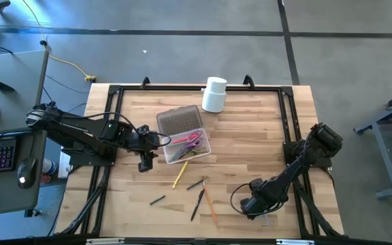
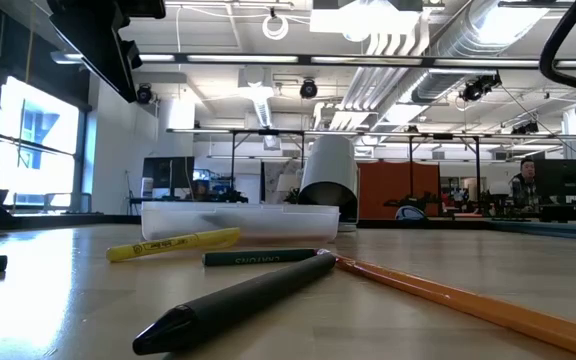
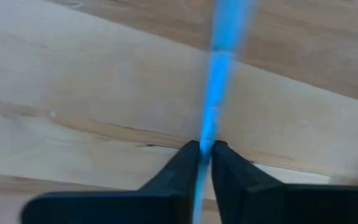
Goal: Pick & place school supplies into a supply box
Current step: Put the light blue pencil into the black supply box
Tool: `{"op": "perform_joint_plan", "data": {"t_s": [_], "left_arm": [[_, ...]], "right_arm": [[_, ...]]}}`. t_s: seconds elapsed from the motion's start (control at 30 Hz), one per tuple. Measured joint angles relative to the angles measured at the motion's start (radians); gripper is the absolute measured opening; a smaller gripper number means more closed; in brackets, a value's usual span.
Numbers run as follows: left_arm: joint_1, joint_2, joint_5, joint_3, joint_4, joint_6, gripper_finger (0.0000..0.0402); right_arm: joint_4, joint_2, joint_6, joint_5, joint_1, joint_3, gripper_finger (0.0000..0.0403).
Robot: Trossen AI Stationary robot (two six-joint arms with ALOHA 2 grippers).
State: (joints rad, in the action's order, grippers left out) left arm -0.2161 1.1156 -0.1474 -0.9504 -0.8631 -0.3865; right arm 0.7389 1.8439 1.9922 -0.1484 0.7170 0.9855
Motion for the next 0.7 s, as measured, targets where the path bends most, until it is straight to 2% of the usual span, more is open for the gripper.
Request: {"op": "perform_joint_plan", "data": {"t_s": [0.07,0.23,0.47,0.53,0.7], "left_arm": [[0.0,0.0,0.0,0.0,0.0,0.0,0.0172],[0.0,0.0,0.0,0.0,0.0,-0.002,0.0172],[0.0,0.0,-0.002,0.0,0.001,-0.002,0.0172],[0.0,0.0,-0.002,0.0,0.002,-0.002,0.0172],[0.0,0.0,-0.005,0.0,0.006,-0.002,0.0172]], "right_arm": [[-0.005,0.0,-0.02,0.013,-0.005,0.0,0.0008],[0.002,0.0,-0.029,-0.004,-0.025,0.0,0.0016],[0.02,-0.029,-0.024,-0.018,-0.029,0.013,0.0008],[0.045,-0.036,-0.031,0.028,-0.031,0.039,0.0006],[0.043,-0.043,-0.131,0.293,-0.063,0.113,0.0005]]}}
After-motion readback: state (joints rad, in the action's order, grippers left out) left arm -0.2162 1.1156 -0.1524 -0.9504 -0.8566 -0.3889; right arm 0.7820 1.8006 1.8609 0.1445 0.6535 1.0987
